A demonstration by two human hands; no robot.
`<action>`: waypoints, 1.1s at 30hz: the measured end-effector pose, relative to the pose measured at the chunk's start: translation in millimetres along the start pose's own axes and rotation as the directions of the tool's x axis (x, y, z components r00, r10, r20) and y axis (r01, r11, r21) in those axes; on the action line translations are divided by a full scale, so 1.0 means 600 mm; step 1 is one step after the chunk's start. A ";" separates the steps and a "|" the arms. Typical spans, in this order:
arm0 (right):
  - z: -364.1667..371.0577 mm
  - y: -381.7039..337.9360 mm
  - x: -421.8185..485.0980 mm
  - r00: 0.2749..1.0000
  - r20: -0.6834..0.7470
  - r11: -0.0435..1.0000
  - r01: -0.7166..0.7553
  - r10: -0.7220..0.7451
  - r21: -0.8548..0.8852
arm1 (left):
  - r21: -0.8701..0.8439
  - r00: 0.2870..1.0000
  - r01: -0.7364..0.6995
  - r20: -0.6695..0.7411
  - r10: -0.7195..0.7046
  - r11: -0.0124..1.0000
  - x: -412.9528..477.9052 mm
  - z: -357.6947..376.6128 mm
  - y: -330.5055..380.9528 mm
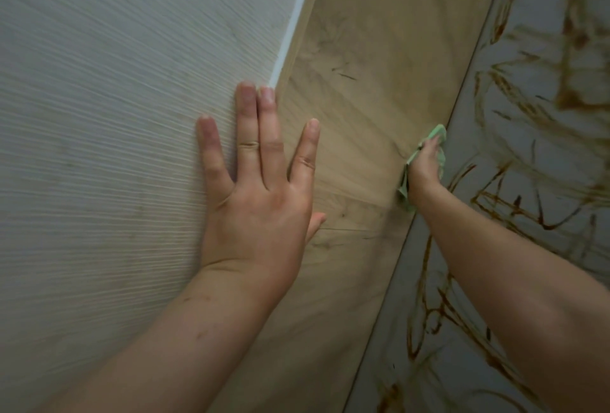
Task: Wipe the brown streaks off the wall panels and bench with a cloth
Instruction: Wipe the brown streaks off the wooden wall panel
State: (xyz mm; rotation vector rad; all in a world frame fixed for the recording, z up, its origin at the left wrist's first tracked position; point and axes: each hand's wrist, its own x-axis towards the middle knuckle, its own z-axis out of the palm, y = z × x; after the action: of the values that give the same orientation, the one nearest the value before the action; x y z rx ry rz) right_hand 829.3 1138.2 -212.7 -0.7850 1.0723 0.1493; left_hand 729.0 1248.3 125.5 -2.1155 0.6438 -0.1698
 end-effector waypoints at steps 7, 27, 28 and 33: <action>0.053 -0.109 -0.260 0.622 0.319 0.641 0.765 -0.715 -0.056 | -0.016 1.000 0.016 0.019 -0.016 1.000 0.004 -0.009 0.001; -0.018 0.002 0.075 0.989 0.141 0.969 0.081 -0.049 -0.235 | 0.021 0.999 0.009 -0.038 -0.008 1.000 -0.001 0.020 -0.001; -0.019 -0.002 0.080 0.990 0.137 0.969 0.073 -0.041 -0.236 | 0.022 0.999 0.005 -0.048 -0.004 1.000 0.000 0.022 -0.001; 0.003 -0.047 0.053 1.000 0.018 0.993 0.006 -0.004 -0.116 | 0.012 1.000 0.018 -0.025 -0.018 1.000 0.001 0.017 0.000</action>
State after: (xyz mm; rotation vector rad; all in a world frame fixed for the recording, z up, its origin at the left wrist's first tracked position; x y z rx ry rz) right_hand 859.8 1111.1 -224.5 -0.8894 1.0519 0.2149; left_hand 732.8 1255.4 119.3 -2.1106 0.6371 -0.2099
